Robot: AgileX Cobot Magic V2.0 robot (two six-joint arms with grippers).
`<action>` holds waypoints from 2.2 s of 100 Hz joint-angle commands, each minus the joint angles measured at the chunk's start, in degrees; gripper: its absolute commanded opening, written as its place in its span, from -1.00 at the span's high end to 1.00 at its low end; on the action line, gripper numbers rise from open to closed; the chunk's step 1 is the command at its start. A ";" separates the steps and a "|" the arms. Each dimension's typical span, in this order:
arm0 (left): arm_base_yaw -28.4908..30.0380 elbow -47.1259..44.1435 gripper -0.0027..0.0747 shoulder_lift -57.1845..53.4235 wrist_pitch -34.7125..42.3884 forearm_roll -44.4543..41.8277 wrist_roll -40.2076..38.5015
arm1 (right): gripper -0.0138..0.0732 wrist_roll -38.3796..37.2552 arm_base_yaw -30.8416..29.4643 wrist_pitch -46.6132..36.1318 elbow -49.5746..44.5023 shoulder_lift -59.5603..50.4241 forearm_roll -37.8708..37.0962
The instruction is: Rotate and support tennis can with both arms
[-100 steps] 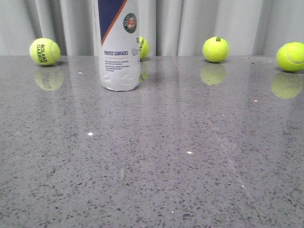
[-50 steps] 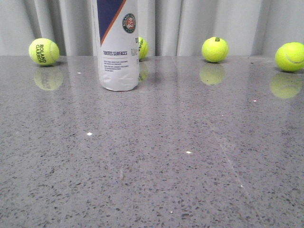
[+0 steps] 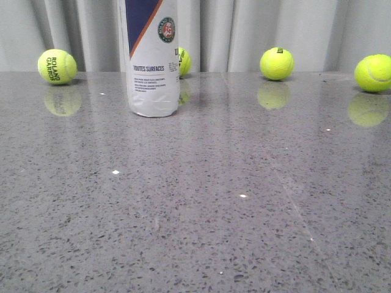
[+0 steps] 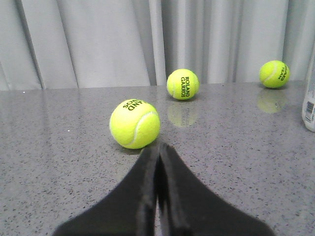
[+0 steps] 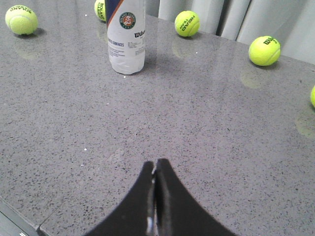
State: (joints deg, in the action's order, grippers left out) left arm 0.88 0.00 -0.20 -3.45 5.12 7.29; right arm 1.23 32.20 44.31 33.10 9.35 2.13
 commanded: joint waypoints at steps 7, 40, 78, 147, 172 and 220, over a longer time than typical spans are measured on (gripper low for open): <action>-0.14 -2.57 0.98 -1.91 4.03 0.00 -0.29 | 0.84 -0.01 -0.07 -4.33 1.16 0.76 -0.47; -0.14 -2.57 0.98 -1.91 4.03 0.00 -0.29 | 0.84 -0.01 -0.07 -4.33 1.16 0.76 -0.47; -0.14 -2.57 0.98 -1.91 4.03 0.00 -0.29 | 0.84 -0.01 -0.62 -14.79 -2.54 0.75 -1.34; -0.14 -2.57 0.98 -1.91 4.03 0.00 -0.29 | 0.84 -5.89 -26.70 -50.87 -26.37 -2.02 -2.52; -0.14 -2.57 0.98 -1.91 4.03 0.00 -0.29 | 0.84 -6.21 -28.56 -51.12 -33.72 -6.83 -2.52; -0.14 -2.57 0.98 -1.91 4.03 0.00 -0.29 | 0.84 -6.34 -29.30 -47.38 -33.69 -11.61 -2.52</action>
State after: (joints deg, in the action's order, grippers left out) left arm 0.88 0.00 -0.20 -3.57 5.12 7.29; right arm -5.11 3.38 0.93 -1.60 -0.56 0.00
